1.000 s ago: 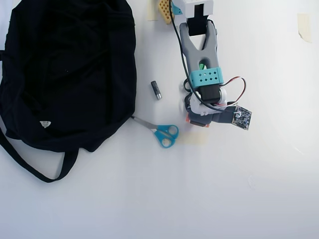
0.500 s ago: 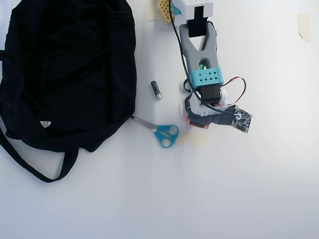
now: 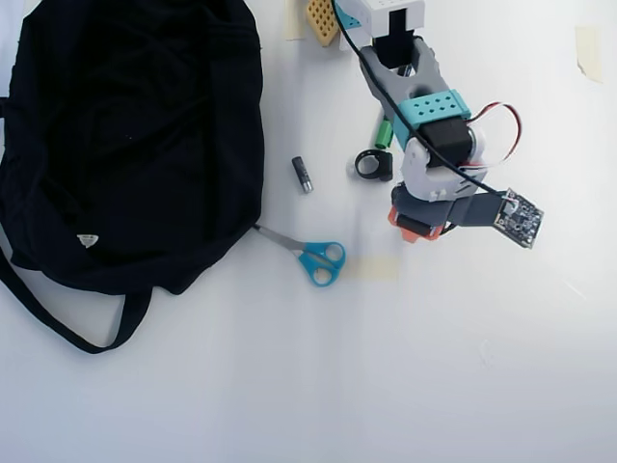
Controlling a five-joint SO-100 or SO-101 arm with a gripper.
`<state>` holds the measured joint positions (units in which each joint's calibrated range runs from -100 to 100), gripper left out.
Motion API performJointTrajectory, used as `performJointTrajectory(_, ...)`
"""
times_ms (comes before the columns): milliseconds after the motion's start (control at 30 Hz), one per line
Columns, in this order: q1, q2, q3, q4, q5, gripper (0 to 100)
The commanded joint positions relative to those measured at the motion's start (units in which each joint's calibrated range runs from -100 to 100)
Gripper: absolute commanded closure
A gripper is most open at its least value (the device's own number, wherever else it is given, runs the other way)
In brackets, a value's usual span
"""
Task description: Put the cable into the black bag
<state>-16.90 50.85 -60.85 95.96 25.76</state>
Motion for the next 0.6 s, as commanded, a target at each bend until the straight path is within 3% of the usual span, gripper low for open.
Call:
performJointTrajectory(0, -2.25, -1.56, -5.28, 1.37, -3.11, 98)
performJointTrajectory(267, -3.89, -1.56, -7.08, 1.37, -13.18, 98)
performJointTrajectory(567, -3.89, -1.64, -10.94, 1.37, -16.53, 98)
